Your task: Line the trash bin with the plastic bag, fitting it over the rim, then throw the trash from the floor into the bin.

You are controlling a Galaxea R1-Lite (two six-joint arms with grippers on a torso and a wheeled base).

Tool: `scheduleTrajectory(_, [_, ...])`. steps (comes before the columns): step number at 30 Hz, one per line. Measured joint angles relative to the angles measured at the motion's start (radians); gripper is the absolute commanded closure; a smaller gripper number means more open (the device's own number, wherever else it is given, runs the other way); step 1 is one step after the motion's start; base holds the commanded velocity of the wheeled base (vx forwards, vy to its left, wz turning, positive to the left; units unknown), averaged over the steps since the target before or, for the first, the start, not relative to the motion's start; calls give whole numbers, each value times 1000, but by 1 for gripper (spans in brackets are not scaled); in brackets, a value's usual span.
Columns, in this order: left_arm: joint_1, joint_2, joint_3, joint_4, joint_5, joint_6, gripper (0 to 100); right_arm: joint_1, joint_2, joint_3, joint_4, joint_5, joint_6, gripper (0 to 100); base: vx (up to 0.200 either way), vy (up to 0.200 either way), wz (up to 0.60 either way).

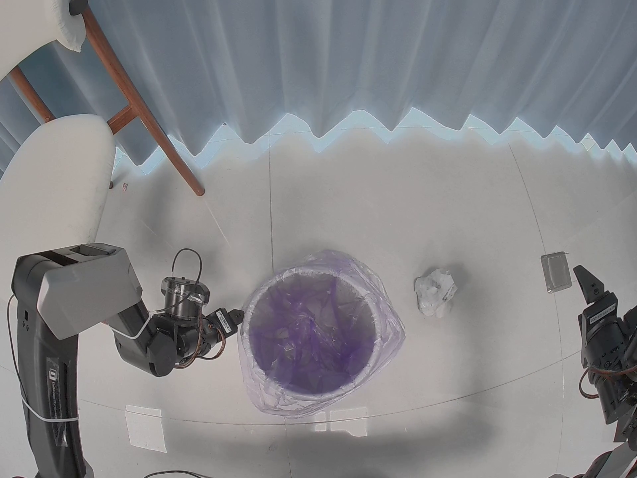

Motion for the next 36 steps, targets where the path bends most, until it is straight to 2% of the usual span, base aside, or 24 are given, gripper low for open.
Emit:
scheduleTrajectory(9, [17, 67, -134, 137, 75, 26, 0, -1, 0, 0, 18, 0, 3, 0, 0, 0, 0])
scheduleTrajectory(20, [17, 85, -157, 120, 84, 15, 0, -1, -1, 0, 29, 0, 9, 0, 0, 0, 0])
scheduleTrajectory(25, [16, 11, -74, 99, 81, -14, 0, -1, -1, 0, 28, 0, 9, 0, 0, 0, 0])
scheduleTrajectory(31, [1, -140, 136, 24, 68, -49, 0, 7, -1, 0, 33, 13, 7, 0, 0, 0, 0])
scheduleTrajectory(33, [-9, -206, 225, -26, 60, -55, 0, 10, 1, 0, 40, 44, 1, 0, 0, 0, 0])
scheduleTrajectory(36, [-20, -302, 339, -115, 49, -60, 0, 15, 7, 0, 49, 162, -22, 0, 0, 0, 0])
